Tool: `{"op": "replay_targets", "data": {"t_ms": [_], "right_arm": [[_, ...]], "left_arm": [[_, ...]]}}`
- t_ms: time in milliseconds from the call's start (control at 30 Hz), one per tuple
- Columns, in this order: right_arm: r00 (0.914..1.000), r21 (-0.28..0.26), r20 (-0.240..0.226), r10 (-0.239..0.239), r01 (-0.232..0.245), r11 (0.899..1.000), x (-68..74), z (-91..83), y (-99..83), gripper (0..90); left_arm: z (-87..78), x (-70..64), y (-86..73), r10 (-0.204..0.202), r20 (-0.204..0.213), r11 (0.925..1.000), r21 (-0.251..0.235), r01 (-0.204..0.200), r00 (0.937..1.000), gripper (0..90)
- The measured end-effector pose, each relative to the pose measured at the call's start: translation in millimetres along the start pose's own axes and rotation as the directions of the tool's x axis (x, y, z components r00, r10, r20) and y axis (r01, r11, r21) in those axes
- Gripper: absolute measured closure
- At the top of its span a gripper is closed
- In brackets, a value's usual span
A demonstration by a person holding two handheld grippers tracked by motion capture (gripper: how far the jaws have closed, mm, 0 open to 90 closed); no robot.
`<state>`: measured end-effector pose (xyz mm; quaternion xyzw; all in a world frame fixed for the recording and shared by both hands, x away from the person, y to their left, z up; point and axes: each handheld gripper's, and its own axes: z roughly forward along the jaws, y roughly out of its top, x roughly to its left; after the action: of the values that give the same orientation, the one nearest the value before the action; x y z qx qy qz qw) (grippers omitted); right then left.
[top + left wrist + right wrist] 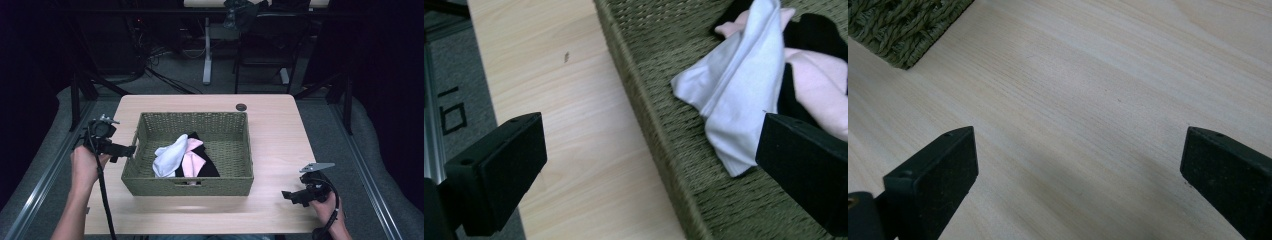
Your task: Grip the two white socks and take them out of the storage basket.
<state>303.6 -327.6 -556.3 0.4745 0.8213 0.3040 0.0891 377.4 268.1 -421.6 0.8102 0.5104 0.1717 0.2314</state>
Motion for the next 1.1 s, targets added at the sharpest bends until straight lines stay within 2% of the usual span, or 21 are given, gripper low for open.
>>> {"op": "replay_targets", "data": {"t_ms": [200,467,633,667,800,900,1067,1100], "right_arm": [[1.0000,-0.001,-0.001,0.000,0.000,1.000,0.1,-0.2,-0.1,1.5],[1.0000,0.000,-0.005,0.003,-0.003,1.000,-0.1,0.2,0.1,1.6],[1.0000,0.004,-0.002,0.006,-0.006,1.000,0.3,0.4,0.1,1.6],[1.0000,0.004,-0.003,0.005,-0.005,1.000,0.3,0.3,0.0,1.6],[0.9999,0.003,-0.010,0.004,-0.004,1.000,-0.2,0.2,0.0,1.6],[1.0000,0.001,-0.008,0.002,-0.002,1.000,-0.4,0.5,0.1,1.7],[1.0000,0.003,-0.005,0.002,-0.002,1.000,-0.5,1.1,0.3,1.7],[1.0000,0.003,-0.005,0.002,-0.002,1.000,-0.5,1.1,0.3,1.7]], "left_arm": [[10.3,-10.6,18.4,0.026,0.034,0.9996,0.010,-0.027,0.9991,0.2],[28.6,-28.4,39.7,0.061,0.084,0.9977,0.025,-0.063,0.9946,0.2],[47.0,-40.5,50.6,0.087,0.123,0.9945,0.047,-0.094,0.9885,0.2],[52.0,-43.2,52.9,0.089,0.142,0.9941,0.049,-0.097,0.9858,0.2],[68.5,-50.8,59.7,0.100,0.176,0.9908,0.073,-0.114,0.9794,0.2],[79.8,-54.5,62.7,0.091,0.204,0.9907,0.081,-0.110,0.9747,0.2],[99.9,-60.2,68.4,0.092,0.227,0.9858,0.117,-0.121,0.9696,3.2],[103.9,-60.9,69.0,0.079,0.246,0.9863,0.121,-0.112,0.9660,3.2]]}}
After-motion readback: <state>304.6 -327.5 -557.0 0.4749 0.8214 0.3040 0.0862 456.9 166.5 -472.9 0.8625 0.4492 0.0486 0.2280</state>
